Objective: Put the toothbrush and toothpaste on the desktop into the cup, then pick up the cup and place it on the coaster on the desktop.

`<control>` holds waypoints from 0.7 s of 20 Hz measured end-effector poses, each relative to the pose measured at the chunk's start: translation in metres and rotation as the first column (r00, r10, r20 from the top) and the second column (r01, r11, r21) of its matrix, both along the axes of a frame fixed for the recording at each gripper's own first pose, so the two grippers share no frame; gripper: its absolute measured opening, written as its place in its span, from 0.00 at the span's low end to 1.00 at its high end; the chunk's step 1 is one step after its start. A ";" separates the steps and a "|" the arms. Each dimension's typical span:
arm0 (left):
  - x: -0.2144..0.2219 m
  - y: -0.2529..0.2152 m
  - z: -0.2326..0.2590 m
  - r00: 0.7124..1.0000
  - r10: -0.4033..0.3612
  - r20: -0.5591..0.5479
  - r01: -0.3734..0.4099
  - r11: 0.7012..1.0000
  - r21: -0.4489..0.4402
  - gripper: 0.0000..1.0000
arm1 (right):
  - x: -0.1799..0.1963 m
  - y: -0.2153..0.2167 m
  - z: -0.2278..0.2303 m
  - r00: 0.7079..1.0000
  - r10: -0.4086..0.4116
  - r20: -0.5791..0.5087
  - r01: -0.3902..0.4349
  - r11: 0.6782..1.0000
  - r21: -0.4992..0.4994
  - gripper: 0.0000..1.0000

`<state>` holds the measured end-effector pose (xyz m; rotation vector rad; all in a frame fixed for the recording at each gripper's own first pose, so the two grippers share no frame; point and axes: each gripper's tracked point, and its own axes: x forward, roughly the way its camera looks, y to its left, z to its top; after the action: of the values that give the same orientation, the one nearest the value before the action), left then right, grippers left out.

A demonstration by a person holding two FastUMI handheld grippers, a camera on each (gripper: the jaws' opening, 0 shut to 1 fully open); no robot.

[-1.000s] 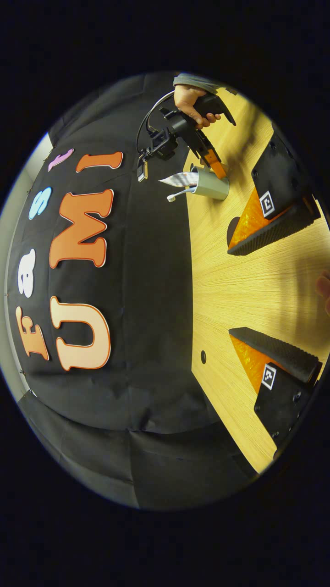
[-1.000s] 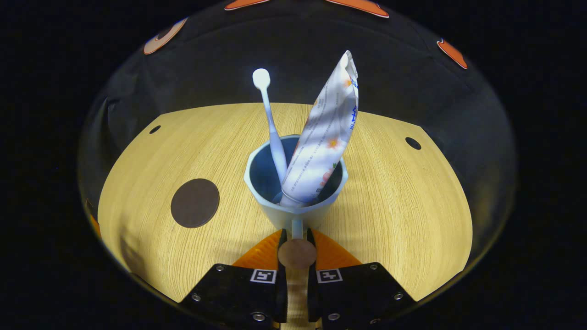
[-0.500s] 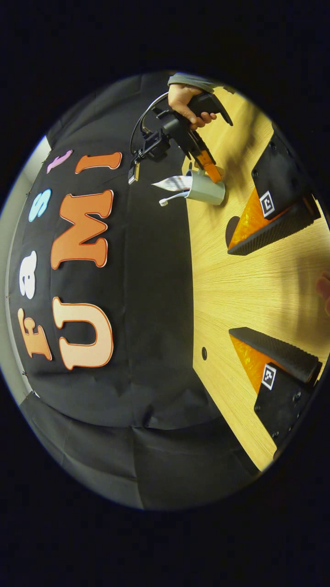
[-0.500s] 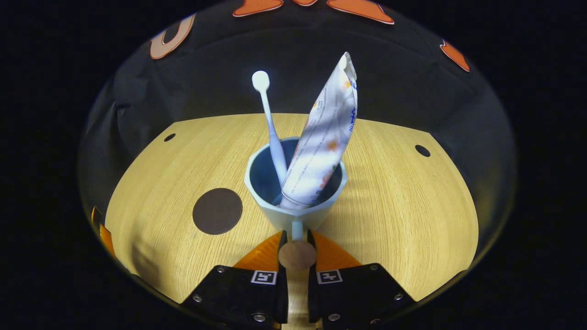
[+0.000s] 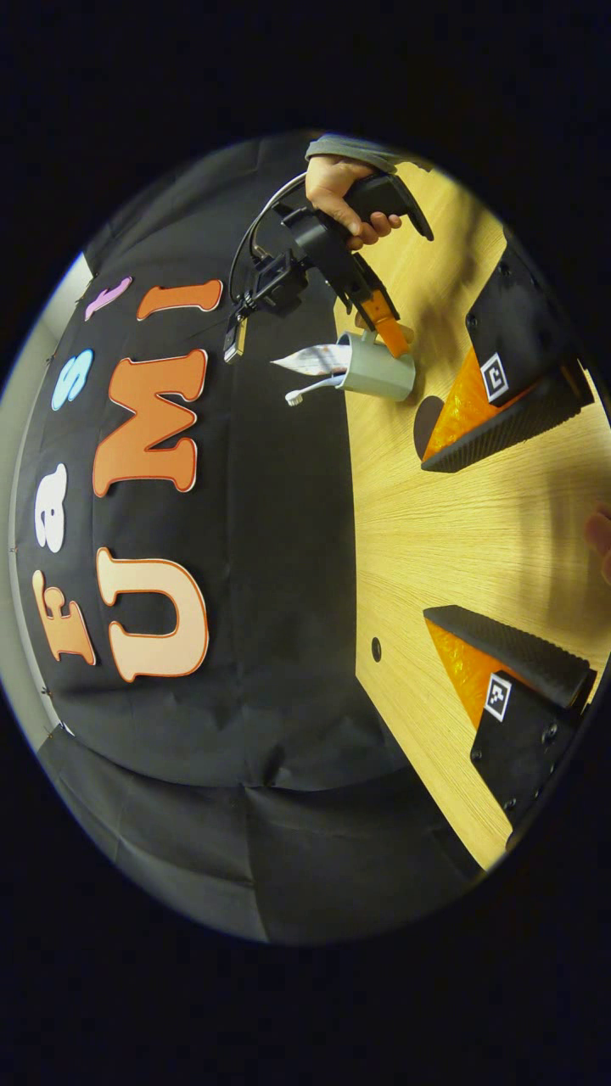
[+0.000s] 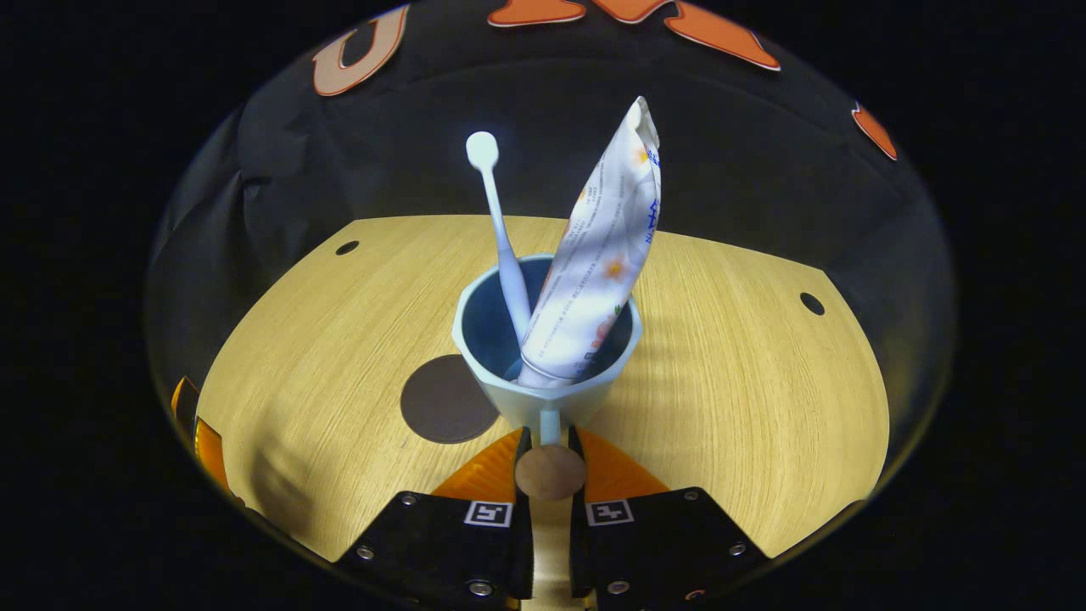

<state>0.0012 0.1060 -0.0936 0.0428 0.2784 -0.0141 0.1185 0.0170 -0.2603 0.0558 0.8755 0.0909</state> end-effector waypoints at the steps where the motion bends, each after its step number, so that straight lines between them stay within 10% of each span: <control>1: -0.001 0.001 0.000 1.000 0.003 0.000 -0.003 1.000 0.000 1.00 | 0.000 -0.001 0.000 1.000 0.010 -0.001 -0.010 1.000 -0.005 0.17; 14: -0.011 0.024 -0.014 0.998 0.051 -0.026 -0.052 0.999 -0.012 1.00 | 0.003 -0.004 -0.001 0.994 0.107 -0.005 -0.107 0.994 0.001 0.17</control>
<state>-0.0093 0.1298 -0.1080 0.0228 0.3050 0.0347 0.1219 0.0125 -0.2616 0.0097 0.8831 0.1914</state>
